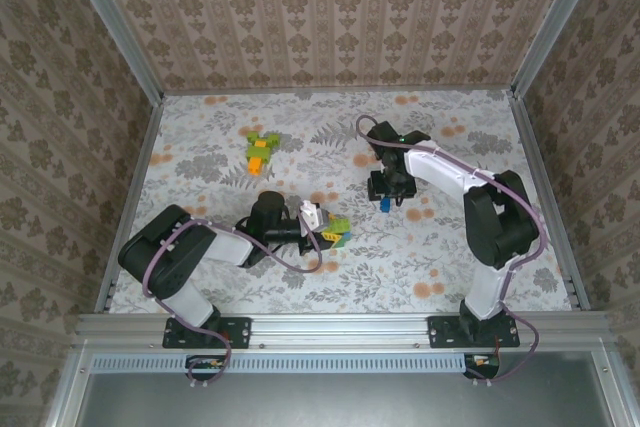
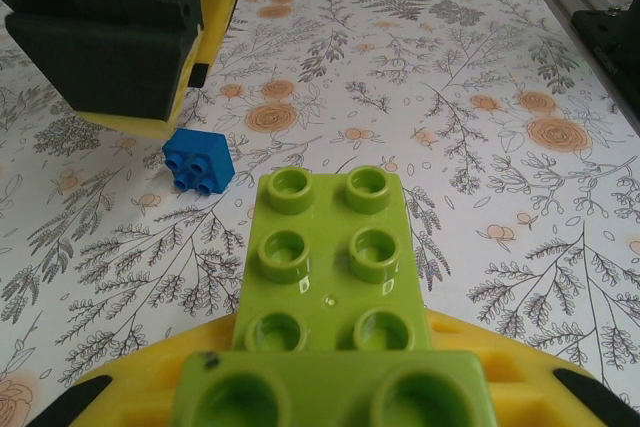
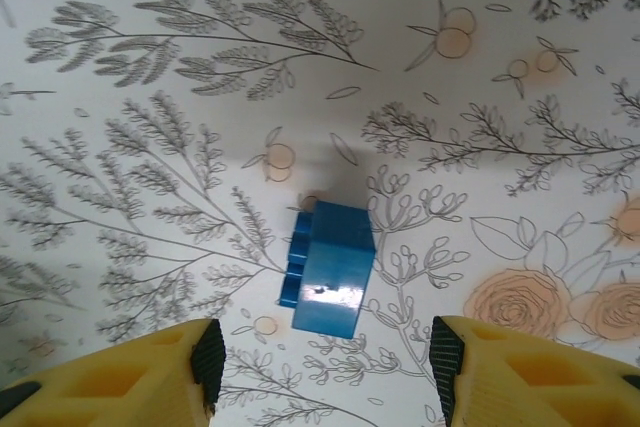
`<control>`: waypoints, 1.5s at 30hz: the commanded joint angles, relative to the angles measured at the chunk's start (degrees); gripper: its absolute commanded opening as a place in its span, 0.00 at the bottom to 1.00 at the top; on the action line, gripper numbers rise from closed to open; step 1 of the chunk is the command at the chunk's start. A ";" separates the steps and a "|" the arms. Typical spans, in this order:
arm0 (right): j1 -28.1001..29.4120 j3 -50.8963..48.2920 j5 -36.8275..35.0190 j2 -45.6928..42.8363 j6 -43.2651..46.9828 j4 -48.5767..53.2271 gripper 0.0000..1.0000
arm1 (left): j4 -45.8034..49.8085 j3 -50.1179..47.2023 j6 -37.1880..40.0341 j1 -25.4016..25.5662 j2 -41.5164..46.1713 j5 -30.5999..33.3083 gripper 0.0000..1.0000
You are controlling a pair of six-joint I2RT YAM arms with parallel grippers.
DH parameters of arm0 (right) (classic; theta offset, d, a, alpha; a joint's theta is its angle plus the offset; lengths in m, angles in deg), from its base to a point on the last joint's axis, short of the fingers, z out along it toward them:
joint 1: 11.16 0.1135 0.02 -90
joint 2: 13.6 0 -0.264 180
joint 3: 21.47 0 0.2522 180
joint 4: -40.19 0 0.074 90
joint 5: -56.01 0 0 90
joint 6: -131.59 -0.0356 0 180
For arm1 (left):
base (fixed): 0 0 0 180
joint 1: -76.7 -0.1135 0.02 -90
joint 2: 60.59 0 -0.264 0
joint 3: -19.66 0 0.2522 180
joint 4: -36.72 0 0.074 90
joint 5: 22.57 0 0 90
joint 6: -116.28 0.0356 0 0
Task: Assemble a carrot with lego
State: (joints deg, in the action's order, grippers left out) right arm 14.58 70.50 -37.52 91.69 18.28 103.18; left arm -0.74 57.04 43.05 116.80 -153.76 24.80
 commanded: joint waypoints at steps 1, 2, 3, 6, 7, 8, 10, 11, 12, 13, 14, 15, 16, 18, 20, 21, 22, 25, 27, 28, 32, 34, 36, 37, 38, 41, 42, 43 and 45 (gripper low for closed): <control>1.32 1.49 -4.47 2.09 -2.33 3.35 0.58 | 6.13 -0.41 1.79 0.11 -2.55 2.68 0.28; 1.66 1.58 -4.47 2.67 -2.44 3.28 0.57 | 6.13 -0.40 1.85 0.13 -2.47 2.68 0.28; 1.83 1.73 -4.48 3.14 -2.57 3.19 0.57 | 6.13 -0.41 1.78 0.09 -2.46 2.68 0.28; 2.38 2.22 -4.34 4.22 -2.62 2.98 0.54 | 6.18 -0.50 1.77 0.10 -2.37 2.63 0.28; 2.47 2.45 -4.29 4.40 -2.65 2.89 0.53 | 6.13 -0.50 1.78 0.10 -2.42 2.72 0.28; 2.61 2.55 -4.29 4.62 -2.65 2.92 0.52 | 6.12 -0.50 1.81 0.10 -2.37 2.72 0.28; 2.75 3.09 -4.38 4.82 -2.54 3.08 0.51 | 6.13 -0.50 1.77 0.11 -2.40 2.71 0.28; 2.81 3.27 -4.53 4.85 -2.59 3.14 0.51 | 6.13 -0.50 1.77 0.08 -2.38 2.66 0.28; 2.83 3.46 -4.70 5.04 -2.50 3.34 0.51 | 6.14 -0.50 1.77 0.15 -2.39 2.73 0.28; 2.83 3.60 -4.81 5.10 -2.36 3.48 0.51 | 6.13 -0.50 1.77 0.15 -2.38 2.68 0.28; 2.83 3.73 -4.97 5.25 -2.27 3.65 0.50 | 6.08 -0.50 1.79 0.15 -2.41 2.68 0.28; 2.83 3.84 -5.20 5.49 -2.27 3.68 0.50 | 6.13 -0.51 1.83 0.15 -2.46 2.71 0.28; 2.83 3.94 -5.34 5.67 -2.20 3.76 0.50 | 6.13 -0.51 1.77 0.11 -2.46 2.70 0.28; 2.83 4.05 -5.82 5.90 -2.19 3.92 0.49 | 6.13 -0.47 1.79 0.12 -2.46 2.69 0.28; 2.84 4.30 -6.21 6.25 -2.19 4.12 0.49 | 6.13 -0.45 1.79 0.10 -2.46 2.70 0.28; 2.83 4.36 -6.31 6.35 -2.24 4.20 0.49 | 6.09 -0.41 1.77 0.14 -2.46 2.72 0.28; 2.83 4.47 -6.40 6.44 -2.22 4.18 0.49 | 6.21 -0.44 1.78 0.12 -2.46 2.69 0.28; 2.83 4.44 -6.39 6.60 -2.24 4.20 0.49 | 6.18 -0.33 1.86 0.15 -2.59 2.66 0.28; 2.92 4.57 -6.37 6.84 -2.23 4.20 0.49 | 6.22 -0.33 1.84 0.15 -2.64 2.67 0.28; 2.96 4.52 -6.33 6.85 -2.22 4.20 0.49 | 6.22 -0.35 1.86 0.15 -2.66 2.73 0.28; 2.92 4.71 -6.33 7.22 -2.25 4.20 0.49 | 6.20 -0.34 1.86 0.11 -2.69 2.66 0.28; 2.94 4.84 -6.20 7.44 -2.19 4.20 0.48 | 6.22 -0.34 1.86 0.12 -2.64 2.73 0.28; 2.97 4.86 -6.23 7.55 -2.21 4.20 0.47 | 6.22 -0.33 1.86 0.10 -2.64 2.73 0.28; 2.97 5.02 -6.16 7.64 -2.23 4.20 0.47 | 6.22 -0.33 1.86 0.13 -2.64 2.74 0.28; 2.97 5.08 -6.23 7.77 -2.22 4.20 0.47 | 6.22 -0.33 1.86 0.12 -2.70 2.73 0.28; 2.97 5.44 -6.21 8.19 -2.10 4.44 0.46 | 6.22 -0.33 1.86 0.10 -2.68 2.79 0.28; 2.92 5.58 -6.30 8.28 -2.10 4.50 0.46 | 6.22 -0.35 1.90 0.16 -2.69 2.77 0.28; 2.93 5.71 -6.23 8.50 -2.12 4.50 0.46 | 6.22 -0.37 1.86 0.16 -2.77 2.74 0.28; 2.96 5.83 -6.23 8.74 -2.21 4.47 0.46 | 6.22 -0.33 1.86 0.16 -2.74 2.77 0.28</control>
State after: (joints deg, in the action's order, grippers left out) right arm 17.22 74.96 -42.46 99.06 16.90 105.41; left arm -0.76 57.21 43.07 116.80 -153.98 24.82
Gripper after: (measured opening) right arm 0.461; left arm 0.349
